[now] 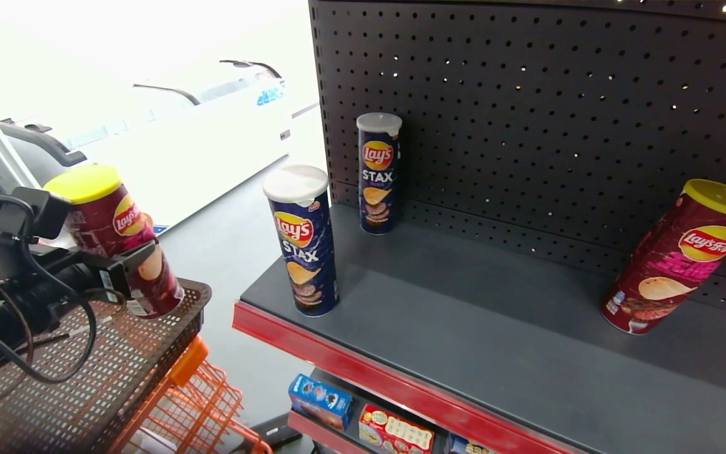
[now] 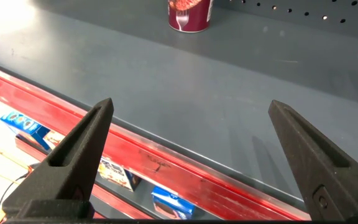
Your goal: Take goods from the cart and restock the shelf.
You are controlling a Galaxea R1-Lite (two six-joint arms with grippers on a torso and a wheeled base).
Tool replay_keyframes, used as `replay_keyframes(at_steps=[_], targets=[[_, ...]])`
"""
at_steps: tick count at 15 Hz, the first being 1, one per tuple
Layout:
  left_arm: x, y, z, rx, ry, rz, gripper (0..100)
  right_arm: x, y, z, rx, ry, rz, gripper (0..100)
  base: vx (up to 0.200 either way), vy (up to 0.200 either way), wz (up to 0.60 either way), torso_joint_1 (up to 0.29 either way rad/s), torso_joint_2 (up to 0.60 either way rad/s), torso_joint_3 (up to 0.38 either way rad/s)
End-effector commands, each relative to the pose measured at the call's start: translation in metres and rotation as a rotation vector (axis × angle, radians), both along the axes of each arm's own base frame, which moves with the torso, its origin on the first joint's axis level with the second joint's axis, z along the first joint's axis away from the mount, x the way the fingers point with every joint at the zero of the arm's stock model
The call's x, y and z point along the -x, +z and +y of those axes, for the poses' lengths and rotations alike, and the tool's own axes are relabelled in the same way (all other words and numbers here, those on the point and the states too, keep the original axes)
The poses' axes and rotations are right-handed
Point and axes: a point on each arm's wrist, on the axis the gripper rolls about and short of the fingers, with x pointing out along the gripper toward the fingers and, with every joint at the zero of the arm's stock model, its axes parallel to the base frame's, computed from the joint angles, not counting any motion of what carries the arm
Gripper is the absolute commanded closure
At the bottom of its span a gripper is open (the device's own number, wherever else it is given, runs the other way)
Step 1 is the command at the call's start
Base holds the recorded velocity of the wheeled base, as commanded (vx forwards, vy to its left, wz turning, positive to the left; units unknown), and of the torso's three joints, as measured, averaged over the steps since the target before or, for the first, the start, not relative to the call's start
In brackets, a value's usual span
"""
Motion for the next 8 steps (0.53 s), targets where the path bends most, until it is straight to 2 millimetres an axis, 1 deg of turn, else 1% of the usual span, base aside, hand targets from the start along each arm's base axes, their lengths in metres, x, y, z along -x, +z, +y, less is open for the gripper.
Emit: replay_keyframes(at_steps=[1,5,6,7,8], targets=[[0.024,0.022,-0.021,-0.005,-0.077,-0.05,100,0.0,0.0,0.0,0.0,0.0,0.001,0,0.0,0.0,0.0,0.0,0.0,0.0],[0.039,0.031,-0.046,0.008,-0.184,-0.068,100,0.0,0.0,0.0,0.0,0.0,0.001,0,0.0,0.0,0.0,0.0,0.0,0.0],[0.045,0.036,-0.059,0.009,-0.243,-0.087,100,0.0,0.0,0.0,0.0,0.0,0.001,0,0.0,0.0,0.0,0.0,0.0,0.0],[0.047,0.036,-0.065,0.01,-0.268,-0.087,100,0.0,0.0,0.0,0.0,0.0,0.001,0,0.0,0.0,0.0,0.0,0.0,0.0],[0.05,0.036,-0.075,0.012,-0.316,-0.092,100,0.0,0.0,0.0,0.0,0.0,0.001,0,0.0,0.0,0.0,0.0,0.0,0.0]])
